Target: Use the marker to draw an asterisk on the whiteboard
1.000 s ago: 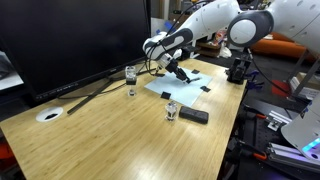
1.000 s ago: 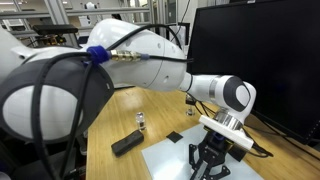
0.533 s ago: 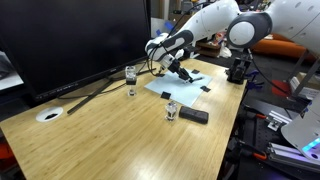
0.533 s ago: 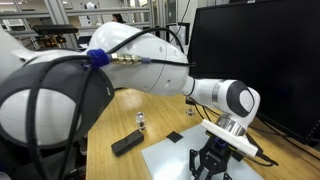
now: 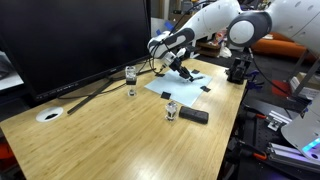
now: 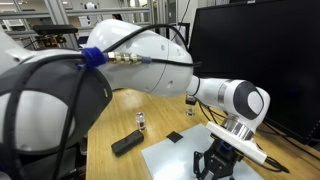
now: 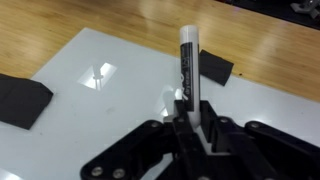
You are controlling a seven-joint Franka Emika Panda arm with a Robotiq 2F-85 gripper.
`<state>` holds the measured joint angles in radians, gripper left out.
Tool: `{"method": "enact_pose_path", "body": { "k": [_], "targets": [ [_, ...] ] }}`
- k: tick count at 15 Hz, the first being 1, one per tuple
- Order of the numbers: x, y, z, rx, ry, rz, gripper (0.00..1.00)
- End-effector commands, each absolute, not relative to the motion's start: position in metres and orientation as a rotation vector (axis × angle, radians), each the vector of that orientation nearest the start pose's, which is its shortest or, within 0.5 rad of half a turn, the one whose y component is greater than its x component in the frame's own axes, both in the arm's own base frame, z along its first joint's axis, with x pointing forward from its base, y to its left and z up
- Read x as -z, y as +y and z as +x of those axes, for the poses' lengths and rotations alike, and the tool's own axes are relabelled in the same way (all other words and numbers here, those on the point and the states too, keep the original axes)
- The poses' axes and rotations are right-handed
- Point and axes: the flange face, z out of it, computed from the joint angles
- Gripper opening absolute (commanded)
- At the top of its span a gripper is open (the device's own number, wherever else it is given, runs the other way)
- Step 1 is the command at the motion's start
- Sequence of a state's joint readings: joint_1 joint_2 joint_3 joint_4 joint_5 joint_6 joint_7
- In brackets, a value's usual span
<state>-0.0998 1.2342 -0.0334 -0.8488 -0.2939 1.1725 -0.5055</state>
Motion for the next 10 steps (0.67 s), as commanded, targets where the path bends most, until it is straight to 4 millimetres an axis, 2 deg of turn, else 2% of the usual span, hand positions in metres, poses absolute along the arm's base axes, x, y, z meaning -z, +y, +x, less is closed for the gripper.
{"method": "enact_pose_path", "body": {
  "k": [1, 3, 6, 10],
  "targets": [
    [-0.145, -0.137, 0.672, -1.240, -0.533, -2.779, 0.44],
    [-0.167, -0.147, 0.676, -1.121, -0.523, -2.791, 0.50],
    [-0.195, -0.158, 0.677, -0.935, -0.505, -2.788, 0.74],
    [-0.209, -0.170, 0.664, -0.782, -0.461, -2.790, 1.00]
  ]
}}
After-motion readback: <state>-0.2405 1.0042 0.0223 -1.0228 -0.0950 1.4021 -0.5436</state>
